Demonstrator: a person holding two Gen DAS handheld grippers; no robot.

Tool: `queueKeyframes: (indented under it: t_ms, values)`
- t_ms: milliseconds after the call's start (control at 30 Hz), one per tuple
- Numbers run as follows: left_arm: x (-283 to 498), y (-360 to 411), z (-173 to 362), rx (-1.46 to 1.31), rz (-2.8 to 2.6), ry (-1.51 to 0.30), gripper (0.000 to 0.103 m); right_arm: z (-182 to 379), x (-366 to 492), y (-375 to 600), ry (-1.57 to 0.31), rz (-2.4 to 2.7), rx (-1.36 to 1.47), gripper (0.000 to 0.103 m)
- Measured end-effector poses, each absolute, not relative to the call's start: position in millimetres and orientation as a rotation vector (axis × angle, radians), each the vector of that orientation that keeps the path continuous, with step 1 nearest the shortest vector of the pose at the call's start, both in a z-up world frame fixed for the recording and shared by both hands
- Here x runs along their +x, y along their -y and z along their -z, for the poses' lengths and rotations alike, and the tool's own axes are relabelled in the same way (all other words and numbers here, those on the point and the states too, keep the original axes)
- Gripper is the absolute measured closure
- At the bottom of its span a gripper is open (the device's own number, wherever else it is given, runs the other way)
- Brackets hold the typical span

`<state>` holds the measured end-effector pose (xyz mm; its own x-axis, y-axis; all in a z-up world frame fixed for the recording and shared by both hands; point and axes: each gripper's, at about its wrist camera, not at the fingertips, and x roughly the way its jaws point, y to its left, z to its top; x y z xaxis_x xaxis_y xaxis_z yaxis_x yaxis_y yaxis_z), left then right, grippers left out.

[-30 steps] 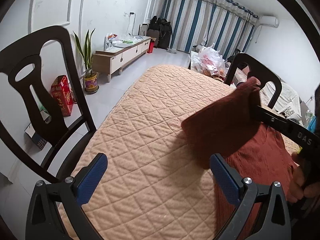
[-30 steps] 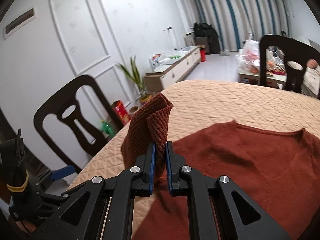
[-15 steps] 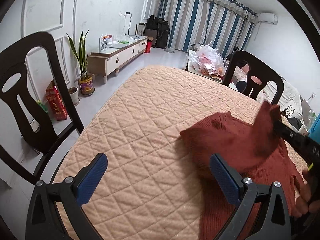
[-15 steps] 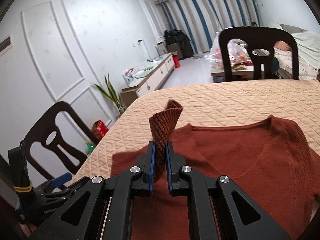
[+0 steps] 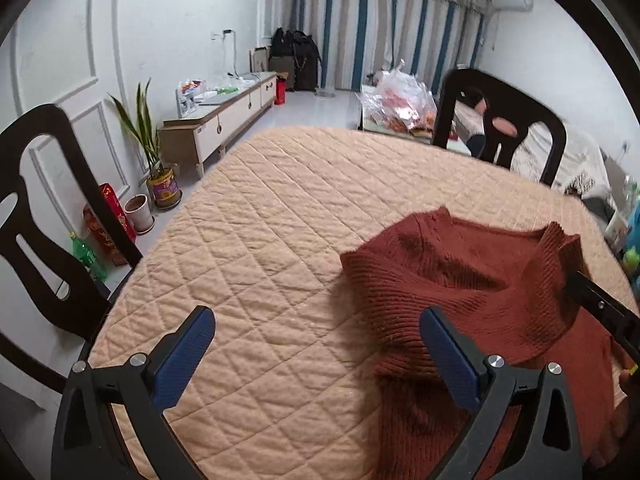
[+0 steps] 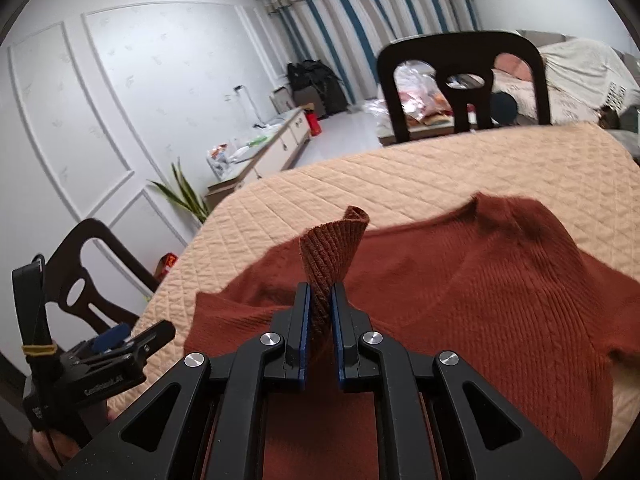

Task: Fold small clothes
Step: 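Lift the held cuff with the right gripper and carry it across the body, then lay the sleeve on the sweater body and open the right gripper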

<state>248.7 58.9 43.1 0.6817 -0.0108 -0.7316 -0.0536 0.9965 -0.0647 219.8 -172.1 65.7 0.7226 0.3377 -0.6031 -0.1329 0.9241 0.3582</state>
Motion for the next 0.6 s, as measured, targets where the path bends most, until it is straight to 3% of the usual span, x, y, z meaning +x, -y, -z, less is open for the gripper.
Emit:
queueKeyframes:
  t_ms: [233, 500, 567, 600]
  values:
    - [254, -54, -37, -0.048, -0.06, -0.854, 0.0, -57, 220, 185, -0.762, -0.233, 0.363, 0.092]
    - [257, -62, -24, -0.046, -0.098, -0.91, 0.0, -52, 219, 204, -0.825, -0.158, 0.392, 0.076]
    - [256, -64, -24, -0.033, -0.105, -0.909, 0.0, -50, 219, 211, -0.837, -0.129, 0.394, 0.064]
    - [257, -65, -24, -0.025, -0.107, -0.911, 0.0, -48, 220, 214, -0.842, -0.122, 0.399, 0.063]
